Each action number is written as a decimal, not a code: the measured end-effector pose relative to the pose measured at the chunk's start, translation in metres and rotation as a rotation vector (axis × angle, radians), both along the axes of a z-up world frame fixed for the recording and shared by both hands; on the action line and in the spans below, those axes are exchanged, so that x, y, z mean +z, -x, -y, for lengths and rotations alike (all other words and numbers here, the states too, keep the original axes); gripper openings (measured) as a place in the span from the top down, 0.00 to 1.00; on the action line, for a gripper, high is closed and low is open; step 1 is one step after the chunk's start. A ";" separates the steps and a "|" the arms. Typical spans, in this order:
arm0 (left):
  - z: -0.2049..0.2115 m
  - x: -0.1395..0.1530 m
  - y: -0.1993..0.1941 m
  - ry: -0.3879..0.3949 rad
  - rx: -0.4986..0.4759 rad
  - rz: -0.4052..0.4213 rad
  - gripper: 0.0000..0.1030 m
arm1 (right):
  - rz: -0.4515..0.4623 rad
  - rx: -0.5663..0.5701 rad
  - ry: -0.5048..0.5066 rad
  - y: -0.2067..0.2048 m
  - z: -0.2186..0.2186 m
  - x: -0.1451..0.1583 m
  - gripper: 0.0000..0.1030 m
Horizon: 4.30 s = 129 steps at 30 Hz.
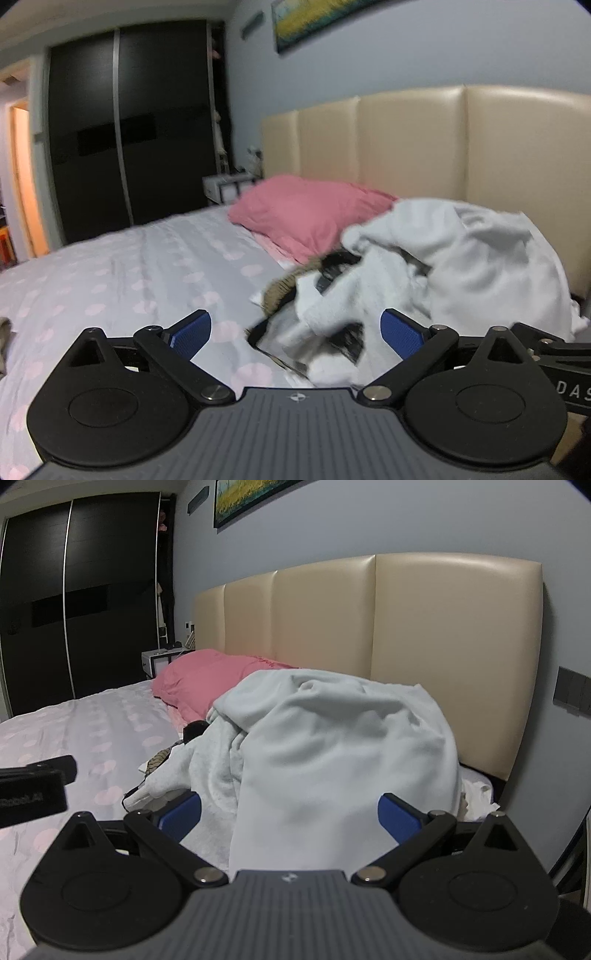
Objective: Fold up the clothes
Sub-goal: 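Move both tools toward the heap of clothes by the pink pillow, then grasp the white garment with the right tool and pull it from the heap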
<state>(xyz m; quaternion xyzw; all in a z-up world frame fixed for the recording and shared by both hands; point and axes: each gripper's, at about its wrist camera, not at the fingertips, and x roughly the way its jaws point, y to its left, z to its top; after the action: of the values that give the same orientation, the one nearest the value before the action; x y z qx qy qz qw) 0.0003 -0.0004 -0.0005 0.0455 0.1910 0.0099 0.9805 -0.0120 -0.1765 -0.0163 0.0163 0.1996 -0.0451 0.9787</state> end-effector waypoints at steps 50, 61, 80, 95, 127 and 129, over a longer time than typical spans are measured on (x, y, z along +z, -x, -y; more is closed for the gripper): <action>0.013 -0.008 -0.011 0.028 -0.004 -0.136 0.04 | 0.018 0.001 0.002 0.001 -0.001 -0.002 0.01; 0.010 -0.011 -0.009 0.043 0.006 -0.141 0.04 | 0.018 0.008 0.011 0.001 -0.002 -0.003 0.01; -0.032 -0.012 -0.013 0.016 0.106 -0.173 0.04 | -0.100 0.138 0.052 -0.071 0.003 0.014 0.01; -0.086 -0.025 -0.021 0.015 0.233 -0.237 0.04 | -0.244 0.029 0.039 -0.231 0.041 0.015 0.42; -0.196 0.091 0.102 -0.126 0.465 -0.043 0.05 | -0.024 1.130 -0.074 -0.019 -0.238 0.196 0.92; -0.208 0.085 0.109 -0.136 0.506 -0.071 0.05 | -0.079 1.187 -0.059 -0.013 -0.271 0.178 0.92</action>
<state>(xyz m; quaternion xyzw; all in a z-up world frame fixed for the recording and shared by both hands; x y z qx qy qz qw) -0.1086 0.2077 0.0845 0.0624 0.2295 0.2661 0.9341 0.0013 0.0948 0.1619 -0.0727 0.2119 0.5149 0.8275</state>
